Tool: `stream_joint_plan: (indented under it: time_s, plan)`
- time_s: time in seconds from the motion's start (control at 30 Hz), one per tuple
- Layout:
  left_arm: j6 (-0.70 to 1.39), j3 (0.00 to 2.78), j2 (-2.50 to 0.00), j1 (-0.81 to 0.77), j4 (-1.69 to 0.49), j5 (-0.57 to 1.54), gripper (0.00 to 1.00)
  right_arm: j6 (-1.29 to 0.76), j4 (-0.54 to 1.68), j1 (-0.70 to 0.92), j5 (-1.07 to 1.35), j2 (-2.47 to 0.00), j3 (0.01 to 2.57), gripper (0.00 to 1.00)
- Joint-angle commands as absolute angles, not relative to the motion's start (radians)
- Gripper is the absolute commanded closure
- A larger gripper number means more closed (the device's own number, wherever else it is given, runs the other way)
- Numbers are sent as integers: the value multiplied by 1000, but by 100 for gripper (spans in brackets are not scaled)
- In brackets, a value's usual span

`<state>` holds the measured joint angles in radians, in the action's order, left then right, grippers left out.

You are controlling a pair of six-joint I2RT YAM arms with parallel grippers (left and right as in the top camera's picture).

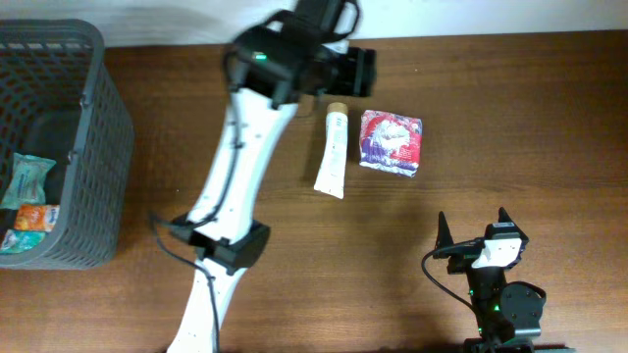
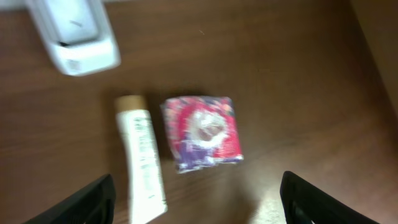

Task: Scan the item barcode
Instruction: 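Carry the purple-red pack over and set it right of the tube, then reach into the basket and grasp the small orange box with the left gripper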

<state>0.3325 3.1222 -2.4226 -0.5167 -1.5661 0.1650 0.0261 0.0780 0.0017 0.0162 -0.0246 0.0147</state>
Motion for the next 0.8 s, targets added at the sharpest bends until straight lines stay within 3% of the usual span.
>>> stream_joint_plan:
  time_s: [0.0, 0.3, 0.37, 0.77]
  plan:
    - [293, 3138, -2328, -410, -1624, 112, 13, 26, 80, 8, 3, -22, 6, 1]
    - [294, 3138, -2186, -118, -1687, 119, 9, 26, 80, 8, 3, -22, 6, 2]
    - [294, 3138, -2178, -77, -1687, 115, 1, 26, 80, 8, 3, -22, 6, 1]
    - [293, 3123, -2178, 100, -1688, 66, 1, 26, 80, 8, 3, -22, 6, 1]
